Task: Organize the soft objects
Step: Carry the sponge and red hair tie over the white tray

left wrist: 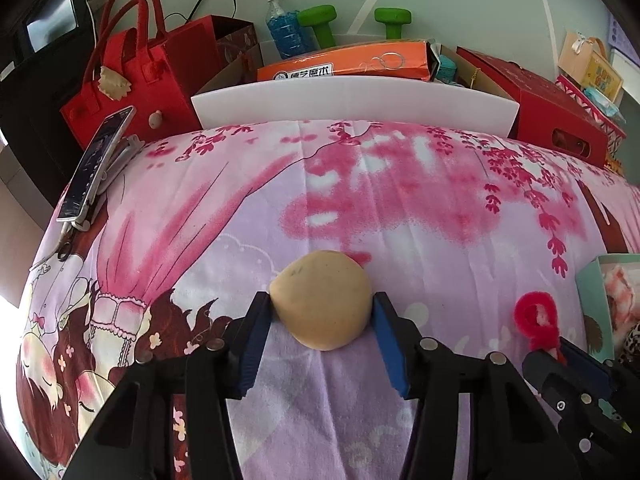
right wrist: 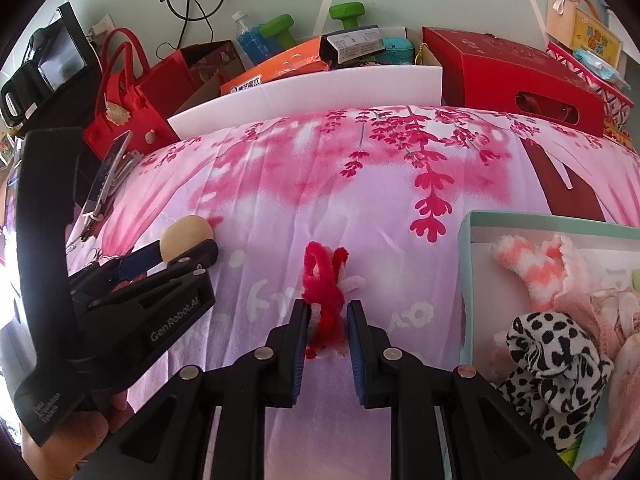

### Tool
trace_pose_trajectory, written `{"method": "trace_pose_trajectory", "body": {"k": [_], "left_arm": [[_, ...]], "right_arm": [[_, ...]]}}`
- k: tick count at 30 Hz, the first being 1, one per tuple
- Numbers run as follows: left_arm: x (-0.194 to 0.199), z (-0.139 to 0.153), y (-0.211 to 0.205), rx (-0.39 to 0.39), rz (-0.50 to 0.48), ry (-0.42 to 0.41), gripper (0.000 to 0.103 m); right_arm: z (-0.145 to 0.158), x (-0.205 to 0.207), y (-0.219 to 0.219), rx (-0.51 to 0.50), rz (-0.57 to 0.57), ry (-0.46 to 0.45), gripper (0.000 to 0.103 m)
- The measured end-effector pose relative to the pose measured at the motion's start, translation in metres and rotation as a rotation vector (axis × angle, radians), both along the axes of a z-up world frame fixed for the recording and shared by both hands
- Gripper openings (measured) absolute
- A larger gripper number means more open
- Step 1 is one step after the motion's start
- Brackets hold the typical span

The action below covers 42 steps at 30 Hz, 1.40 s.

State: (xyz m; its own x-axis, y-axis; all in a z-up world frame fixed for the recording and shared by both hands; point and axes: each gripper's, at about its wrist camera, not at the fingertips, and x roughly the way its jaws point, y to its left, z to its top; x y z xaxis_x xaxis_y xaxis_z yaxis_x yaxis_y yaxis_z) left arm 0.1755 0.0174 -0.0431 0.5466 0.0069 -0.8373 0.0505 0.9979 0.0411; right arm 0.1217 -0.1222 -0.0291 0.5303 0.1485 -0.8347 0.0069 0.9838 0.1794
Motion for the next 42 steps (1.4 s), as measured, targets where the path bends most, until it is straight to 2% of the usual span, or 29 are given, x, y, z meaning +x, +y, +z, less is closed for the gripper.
{"method": "trace_pose_trajectory", "body": {"k": [12, 24, 30, 36, 39, 42], "left_arm": [[-0.009, 0.021, 0.002, -0.020, 0.014, -0.022, 0.052], [-0.051, 0.079, 0.007, -0.096, 0.045, -0.101, 0.052], [-0.081, 0.105, -0.010, -0.126, -0.023, -0.136, 0.052], [-0.107, 0.124, -0.038, -0.179, -0.122, -0.170, 0.052], [-0.120, 0.123, -0.056, -0.192, -0.183, -0.151, 0.052], [-0.131, 0.115, -0.080, -0.179, -0.252, -0.123, 0.052]], "right_arm": [[0.008, -0.003, -0.001, -0.008, -0.001, -0.023, 0.021], [0.063, -0.034, -0.015, -0.003, -0.022, -0.164, 0.021], [0.092, -0.062, -0.028, -0.013, -0.061, -0.234, 0.021], [0.123, -0.096, -0.058, -0.044, -0.156, -0.291, 0.021], [0.129, -0.111, -0.082, -0.054, -0.244, -0.283, 0.021], [0.121, -0.119, -0.108, -0.028, -0.324, -0.235, 0.021]]}}
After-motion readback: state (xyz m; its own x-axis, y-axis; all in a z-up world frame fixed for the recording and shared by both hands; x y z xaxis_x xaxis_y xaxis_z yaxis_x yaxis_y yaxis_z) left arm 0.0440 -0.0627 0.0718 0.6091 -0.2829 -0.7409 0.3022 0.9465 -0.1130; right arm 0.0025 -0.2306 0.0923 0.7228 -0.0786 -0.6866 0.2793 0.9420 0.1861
